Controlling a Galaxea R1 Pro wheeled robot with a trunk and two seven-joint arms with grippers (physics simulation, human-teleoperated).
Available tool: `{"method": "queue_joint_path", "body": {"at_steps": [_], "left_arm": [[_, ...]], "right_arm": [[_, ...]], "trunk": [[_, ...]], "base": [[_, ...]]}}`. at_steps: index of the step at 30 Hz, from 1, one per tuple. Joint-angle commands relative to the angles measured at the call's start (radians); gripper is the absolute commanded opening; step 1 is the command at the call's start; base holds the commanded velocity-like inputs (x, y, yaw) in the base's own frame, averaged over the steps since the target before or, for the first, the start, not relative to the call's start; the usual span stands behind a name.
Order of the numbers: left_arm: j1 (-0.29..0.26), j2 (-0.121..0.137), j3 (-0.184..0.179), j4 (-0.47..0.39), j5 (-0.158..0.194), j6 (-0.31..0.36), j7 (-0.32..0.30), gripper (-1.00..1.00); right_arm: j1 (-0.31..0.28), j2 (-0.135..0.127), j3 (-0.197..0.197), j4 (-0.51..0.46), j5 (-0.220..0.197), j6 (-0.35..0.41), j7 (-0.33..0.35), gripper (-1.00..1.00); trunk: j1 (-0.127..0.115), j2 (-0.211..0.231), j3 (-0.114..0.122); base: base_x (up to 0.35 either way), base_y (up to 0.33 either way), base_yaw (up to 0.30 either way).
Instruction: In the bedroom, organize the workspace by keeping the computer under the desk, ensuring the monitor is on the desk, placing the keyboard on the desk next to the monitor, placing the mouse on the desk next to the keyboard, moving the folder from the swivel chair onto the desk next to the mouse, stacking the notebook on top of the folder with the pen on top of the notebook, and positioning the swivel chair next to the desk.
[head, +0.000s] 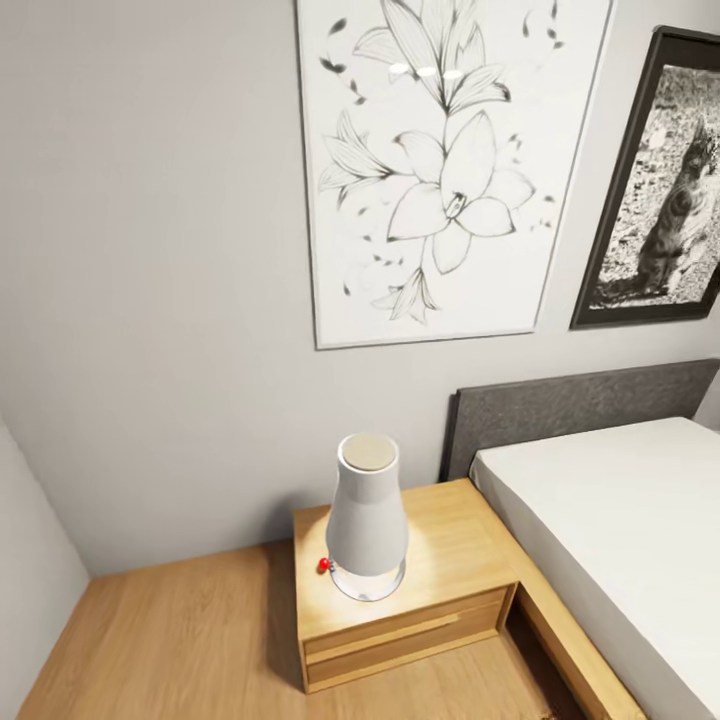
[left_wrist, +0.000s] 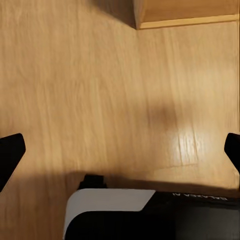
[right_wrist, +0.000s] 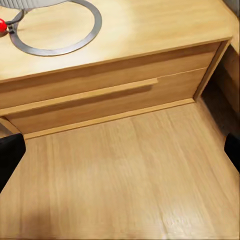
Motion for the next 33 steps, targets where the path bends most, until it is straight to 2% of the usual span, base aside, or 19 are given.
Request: {"method": "queue_joint_path", "body": {"at_steps": [1,2,6,10,14,19,33], "left_arm": [[0.0,0.0,0.0,0.001,0.024,-0.017,0.001,1.0],[0.001,0.001,0.0,0.007,0.049,-0.042,0.001,1.0],[0.0,0.003,0.001,0.023,0.083,-0.088,-0.004,1.0],[0.001,0.006,0.001,0.045,0.095,-0.204,-0.006,1.0],[0.0,0.005,-0.002,0.098,0.096,-0.275,-0.002,1.0],[0.0,0.004,-0.002,0.118,0.096,-0.292,-0.001,1.0],[0.0,0.003,-0.003,0.122,0.096,-0.295,0.001,1.0]], "right_arm": [[-0.001,0.001,0.0,0.01,-0.001,-0.008,0.0,1.0],[-0.002,0.002,0.001,0.023,-0.001,-0.015,-0.001,1.0],[-0.002,0.001,-0.001,0.042,0.0,-0.023,-0.002,1.0],[-0.002,0.002,-0.002,0.051,0.0,-0.025,-0.002,1.0],[-0.002,0.001,-0.003,0.053,-0.001,-0.025,-0.002,1.0],[-0.002,0.0,-0.004,0.053,-0.001,-0.024,-0.003,1.0],[-0.002,0.002,-0.004,0.052,-0.004,-0.016,-0.003,1.0]], "trunk": [[-0.004,0.006,0.002],[-0.008,0.013,0.005],[-0.011,0.02,0.008],[-0.011,0.02,0.008],[-0.011,0.02,0.008],[-0.011,0.02,0.008],[-0.011,0.02,-0.002]], "base": [[0.0,0.0,-0.287],[0.0,0.0,-0.291],[0.0,0.0,-0.294],[0.0,0.0,-0.297],[-0.002,0.0,-0.298],[-0.168,0.0,-0.3],[-0.314,0.0,-0.264]]}}
